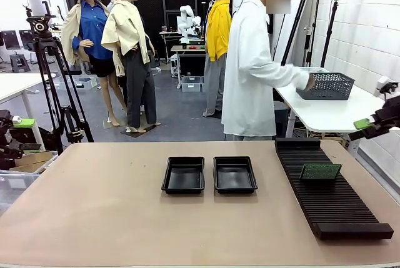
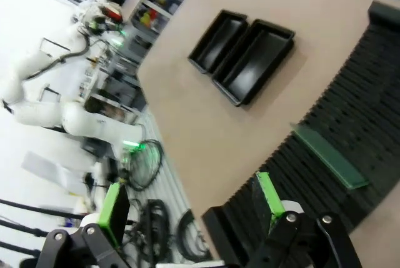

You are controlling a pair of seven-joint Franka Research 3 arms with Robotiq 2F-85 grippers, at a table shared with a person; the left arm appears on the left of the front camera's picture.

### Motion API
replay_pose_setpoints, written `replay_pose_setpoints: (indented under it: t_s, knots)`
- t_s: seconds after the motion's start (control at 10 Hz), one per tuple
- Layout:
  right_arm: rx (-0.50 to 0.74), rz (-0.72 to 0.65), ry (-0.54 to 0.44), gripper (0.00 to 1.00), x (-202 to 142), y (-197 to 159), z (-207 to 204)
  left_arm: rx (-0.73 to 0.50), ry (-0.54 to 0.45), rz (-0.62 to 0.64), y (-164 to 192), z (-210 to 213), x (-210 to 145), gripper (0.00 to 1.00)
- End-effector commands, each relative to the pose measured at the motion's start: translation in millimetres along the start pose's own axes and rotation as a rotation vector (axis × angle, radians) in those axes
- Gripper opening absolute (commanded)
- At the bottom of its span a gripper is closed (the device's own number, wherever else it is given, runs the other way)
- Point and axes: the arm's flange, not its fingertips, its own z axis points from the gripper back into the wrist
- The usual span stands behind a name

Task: Inspect and transfer BCBs to ESD trays.
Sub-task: Pick up the Blank PCB from the PCB Rack and place it in the left ESD tray.

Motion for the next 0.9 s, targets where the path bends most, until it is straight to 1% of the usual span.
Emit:
replay_pose_setpoints:
  t_s: [0.0, 0.1, 0.2, 0.3, 0.4, 0.5, 0.6, 0.7, 0.8]
  knots:
    - [-0.123, 0.123, 0.079, 1.00, 11.8, 11.9, -16.4, 0.002, -0.008, 0.010, -2.1, 1.7, 0.3, 0.98]
    - [-0.159, 0.164, 0.131, 1.00, 21.0, 18.2, -23.8, 0.002, -0.008, 0.010, -2.1, 1.7, 0.3, 0.98]
    - [-0.211, 0.241, 0.208, 1.00, 28.8, 24.6, -31.5, 0.002, -0.008, 0.010, -2.1, 1.7, 0.3, 0.98]
    - [-0.276, 0.361, 0.288, 1.00, 36.7, 31.6, -41.3, 0.002, -0.008, 0.010, -2.1, 1.7, 0.3, 0.98]
    - [-0.311, 0.418, 0.374, 1.00, 40.4, 35.9, -49.2, 0.002, -0.008, 0.010, -2.1, 1.7, 0.3, 0.98]
    - [-0.328, 0.442, 0.427, 1.00, 42.6, 38.9, -56.7, 0.002, -0.008, 0.010, -2.1, 1.7, 0.3, 0.98]
    - [-0.361, 0.520, 0.492, 1.00, 41.8, 42.5, -64.1, 0.002, -0.008, 0.010, -2.1, 1.7, 0.3, 0.98]
    - [-0.419, 0.617, 0.563, 1.00, 40.6, 47.3, -74.2, 0.002, -0.008, 0.010, -2.1, 1.7, 0.3, 0.98]
    - [-0.447, 0.679, 0.609, 1.00, 39.0, 50.1, -82.0, 0.002, -0.008, 0.010, -2.1, 1.7, 0.3, 0.98]
